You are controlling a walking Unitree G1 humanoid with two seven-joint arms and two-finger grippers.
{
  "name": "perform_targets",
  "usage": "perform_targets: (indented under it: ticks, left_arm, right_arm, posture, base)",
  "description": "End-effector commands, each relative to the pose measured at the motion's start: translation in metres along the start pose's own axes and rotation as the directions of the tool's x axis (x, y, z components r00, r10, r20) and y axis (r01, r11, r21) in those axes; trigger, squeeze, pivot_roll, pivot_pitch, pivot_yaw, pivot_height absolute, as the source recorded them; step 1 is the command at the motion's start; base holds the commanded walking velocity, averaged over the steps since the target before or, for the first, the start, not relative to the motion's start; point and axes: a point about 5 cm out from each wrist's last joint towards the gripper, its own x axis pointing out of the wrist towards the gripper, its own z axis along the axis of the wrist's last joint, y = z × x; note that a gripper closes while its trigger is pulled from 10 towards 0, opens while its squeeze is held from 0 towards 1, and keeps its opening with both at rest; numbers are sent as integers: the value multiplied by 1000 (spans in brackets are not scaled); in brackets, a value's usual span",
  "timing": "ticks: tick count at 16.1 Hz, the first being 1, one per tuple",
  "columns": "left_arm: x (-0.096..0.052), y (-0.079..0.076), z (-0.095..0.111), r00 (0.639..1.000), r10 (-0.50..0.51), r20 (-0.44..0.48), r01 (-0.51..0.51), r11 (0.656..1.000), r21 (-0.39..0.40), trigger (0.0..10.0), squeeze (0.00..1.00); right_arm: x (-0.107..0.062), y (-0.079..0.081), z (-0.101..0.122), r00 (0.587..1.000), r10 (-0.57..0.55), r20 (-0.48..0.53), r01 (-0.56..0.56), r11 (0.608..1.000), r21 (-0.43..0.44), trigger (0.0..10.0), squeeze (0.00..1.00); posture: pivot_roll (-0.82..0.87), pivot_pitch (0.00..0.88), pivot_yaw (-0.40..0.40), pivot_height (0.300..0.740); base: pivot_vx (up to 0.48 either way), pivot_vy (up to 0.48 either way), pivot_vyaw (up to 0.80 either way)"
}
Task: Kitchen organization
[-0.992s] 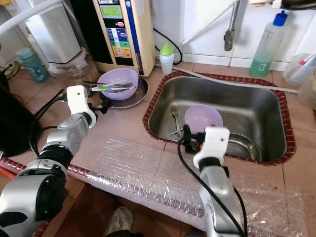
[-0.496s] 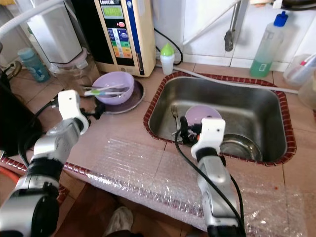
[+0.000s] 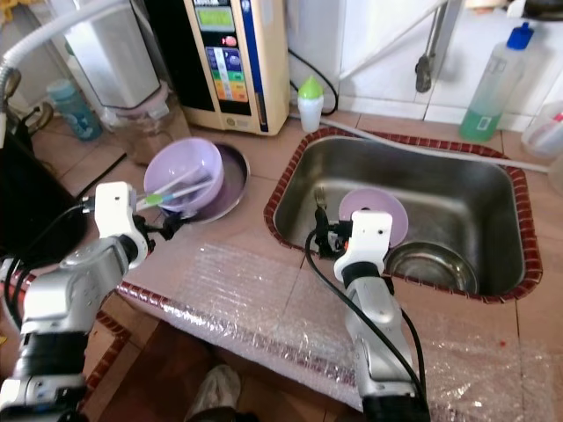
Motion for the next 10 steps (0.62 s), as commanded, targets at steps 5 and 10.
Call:
perform_targets:
  ticks: [5,10]
  left_arm:
    - [-25,-3,0,999,6,-37,-5,1000,28,10000,0]
    - [-33,-31,1,994,-95,-63,98,994,51,10000,0]
  right_arm:
    - [16,13,4,999,40,31,-41,999,17,10000,0]
    - [24,18,2,998,60,30,-61,998,17,10000,0]
  posture:
    - [62,0,92,740]
    - [87,0,81,740]
  base:
    - [0,0,0]
    - [0,0,0]
